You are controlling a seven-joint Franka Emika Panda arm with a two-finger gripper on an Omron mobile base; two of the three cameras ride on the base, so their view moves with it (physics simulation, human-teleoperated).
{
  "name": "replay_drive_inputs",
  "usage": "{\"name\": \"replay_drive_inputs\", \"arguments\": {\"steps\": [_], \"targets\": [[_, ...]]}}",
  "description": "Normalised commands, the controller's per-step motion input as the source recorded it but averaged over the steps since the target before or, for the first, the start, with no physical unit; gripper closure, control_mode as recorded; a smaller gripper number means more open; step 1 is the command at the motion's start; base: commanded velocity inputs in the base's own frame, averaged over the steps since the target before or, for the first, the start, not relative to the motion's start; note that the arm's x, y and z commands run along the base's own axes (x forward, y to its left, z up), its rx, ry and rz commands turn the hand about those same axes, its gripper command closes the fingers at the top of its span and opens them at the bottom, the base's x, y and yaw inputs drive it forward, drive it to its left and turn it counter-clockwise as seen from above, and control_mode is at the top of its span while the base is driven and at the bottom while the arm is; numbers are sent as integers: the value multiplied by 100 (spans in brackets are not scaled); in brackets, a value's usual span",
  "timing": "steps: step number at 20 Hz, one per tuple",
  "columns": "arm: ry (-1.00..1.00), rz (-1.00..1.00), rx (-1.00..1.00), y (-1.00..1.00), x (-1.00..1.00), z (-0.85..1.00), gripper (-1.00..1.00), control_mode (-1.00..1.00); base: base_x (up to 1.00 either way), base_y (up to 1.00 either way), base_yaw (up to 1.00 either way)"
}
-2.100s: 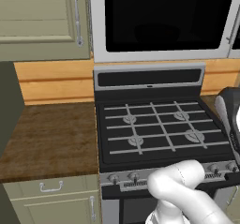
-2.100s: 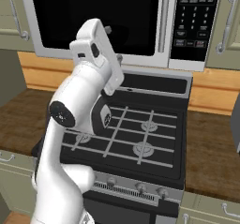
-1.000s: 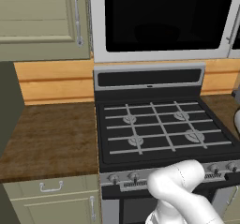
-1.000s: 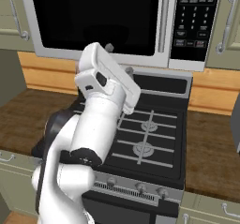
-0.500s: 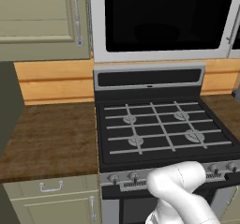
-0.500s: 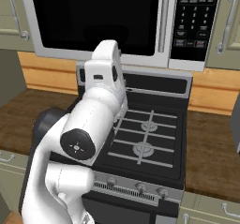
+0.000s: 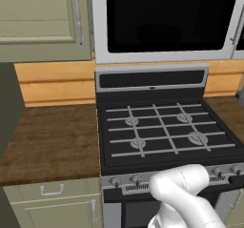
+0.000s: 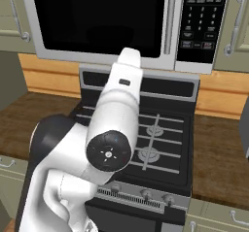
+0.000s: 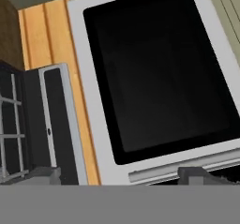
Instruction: Pick the tomato from the sink and place it in the bowl. Then pick the bowl and place it in the microwave. Then close the microwave door and press the start button.
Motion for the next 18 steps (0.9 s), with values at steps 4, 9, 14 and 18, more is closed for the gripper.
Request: {"name": "replay_drive_inputs", "arguments": {"steps": [4,9,14,18], "targets": [[2,8,19,-21,6,0,-100,-100,0,0,0],[8,9,12,-6,37,-9,-100,-100,0,0,0],[6,9,12,-5,47,-1,-100,-100,0,0,0],[0,6,12,-27,0,0,-100,-100,0,0,0]]}}
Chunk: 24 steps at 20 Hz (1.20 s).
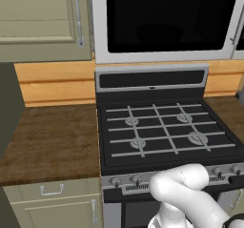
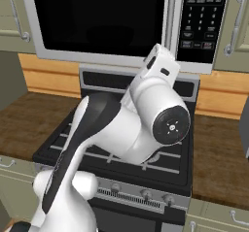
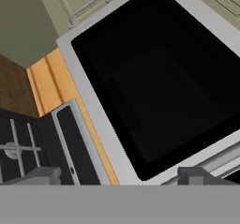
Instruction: Pick the tomato from the sink and place it in the bowl. Then pick the bowl and place it in the microwave. Then close the microwave door and press the start button.
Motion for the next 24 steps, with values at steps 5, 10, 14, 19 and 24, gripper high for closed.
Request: {"name": "replay_drive_inputs", "arguments": {"steps": [5,10,14,19,24], "targets": [[0,2,9,-17,13,0,-100,-100,0,0,0],[0,0,7,-7,17,0,-100,-100,0,0,0],[0,4,1,4,21,-1,-100,-100,0,0,0],[0,0,0,13,12,0,-100,-100,0,0,0],[0,0,2,0,11,0,-100,-100,0,0,0]]}}
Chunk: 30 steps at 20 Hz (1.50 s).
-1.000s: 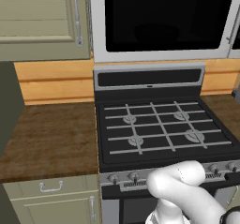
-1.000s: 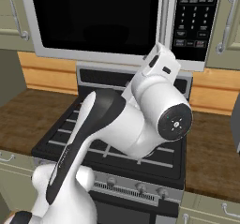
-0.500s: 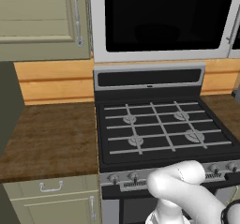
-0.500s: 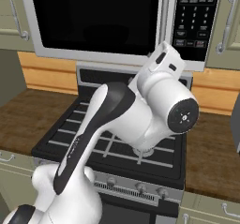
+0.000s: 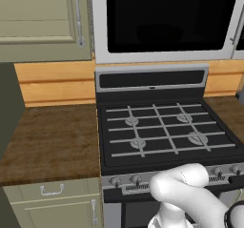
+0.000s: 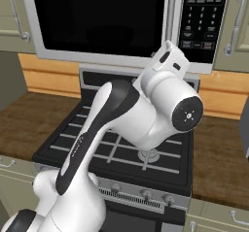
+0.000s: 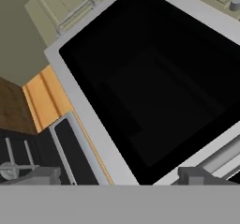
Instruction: Pick the tomato from the sink and place it in the bowl. Then pick the bowl and place it in the microwave. Then close the microwave door and press the start button.
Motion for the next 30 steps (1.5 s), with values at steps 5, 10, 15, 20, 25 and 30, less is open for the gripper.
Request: {"name": "replay_drive_inputs", "arguments": {"steps": [5,10,15,20,25,30], "targets": [[0,1,6,-1,15,-1,-100,-100,0,0,0],[0,4,9,-12,9,-3,-100,-100,0,0,0],[0,3,9,-11,20,-1,-100,-100,0,0,0],[2,0,6,0,41,0,-100,-100,0,0,0],[1,2,10,-5,7,0,-100,-100,0,0,0],[3,3,13,-10,4,0,-100,-100,0,0,0]]}}
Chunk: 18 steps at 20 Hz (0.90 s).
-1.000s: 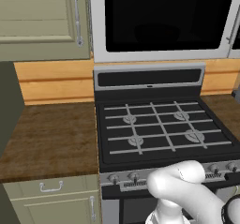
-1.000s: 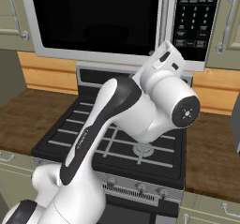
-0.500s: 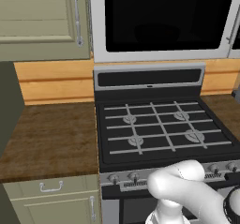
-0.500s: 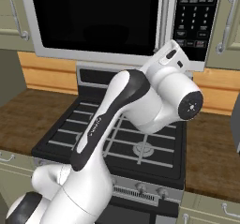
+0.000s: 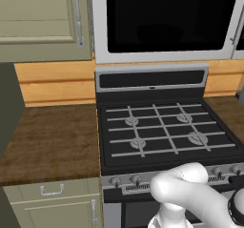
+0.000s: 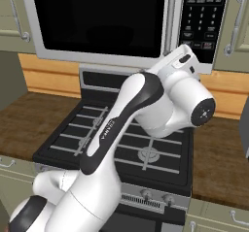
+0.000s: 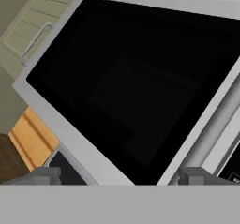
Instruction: Pick the tomato from the sink and place it in the bowl. Then pick the bowl and place it in the microwave. Then close the microwave door and press the start button.
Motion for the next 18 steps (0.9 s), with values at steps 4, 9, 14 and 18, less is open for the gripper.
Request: {"name": "replay_drive_inputs", "arguments": {"steps": [4,9,14,18], "targets": [[4,1,9,-1,19,0,-100,-100,0,0,0],[2,3,9,0,9,0,-100,-100,0,0,0],[0,1,7,-1,1,2,-100,-100,0,0,0],[0,0,4,0,15,13,-100,-100,0,0,0]]}}
